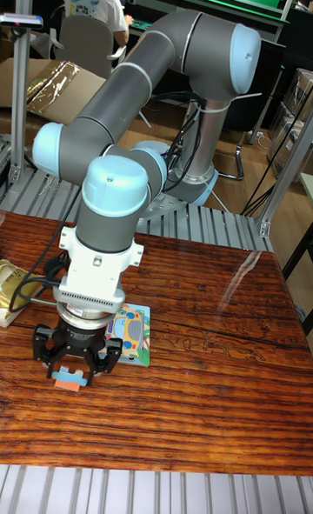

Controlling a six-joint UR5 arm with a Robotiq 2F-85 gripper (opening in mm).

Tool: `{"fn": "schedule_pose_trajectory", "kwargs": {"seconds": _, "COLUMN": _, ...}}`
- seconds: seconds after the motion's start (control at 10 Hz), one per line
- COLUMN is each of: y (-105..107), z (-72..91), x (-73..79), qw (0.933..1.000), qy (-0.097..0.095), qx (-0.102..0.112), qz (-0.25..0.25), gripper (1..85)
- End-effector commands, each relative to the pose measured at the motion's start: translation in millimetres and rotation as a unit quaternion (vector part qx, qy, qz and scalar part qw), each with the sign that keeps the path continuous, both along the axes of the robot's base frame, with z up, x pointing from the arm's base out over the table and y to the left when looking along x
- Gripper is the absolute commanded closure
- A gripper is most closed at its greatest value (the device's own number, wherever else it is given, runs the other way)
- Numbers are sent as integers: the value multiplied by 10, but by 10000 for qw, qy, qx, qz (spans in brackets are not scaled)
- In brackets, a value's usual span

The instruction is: Assemble one piece of a puzzle

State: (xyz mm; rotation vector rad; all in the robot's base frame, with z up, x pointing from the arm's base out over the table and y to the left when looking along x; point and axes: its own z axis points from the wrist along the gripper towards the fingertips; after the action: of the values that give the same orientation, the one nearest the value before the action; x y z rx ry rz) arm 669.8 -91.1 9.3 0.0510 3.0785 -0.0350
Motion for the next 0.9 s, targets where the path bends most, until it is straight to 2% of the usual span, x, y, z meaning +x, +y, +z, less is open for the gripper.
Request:
{"fn": "schedule_pose_trajectory", "kwargs": {"seconds": 0.0, "y": 30, "z": 46, "x": -75, "qw": 10000, "qy": 3, "qx": 51, "qz": -54, "gripper": 357}}
{"fn": "schedule_pose_trajectory", "kwargs": {"seconds": 0.8, "y": 94, "z": 88, "x": -163, "qw": 9999, "qy": 25, "qx": 100, "qz": -108, "gripper": 370}}
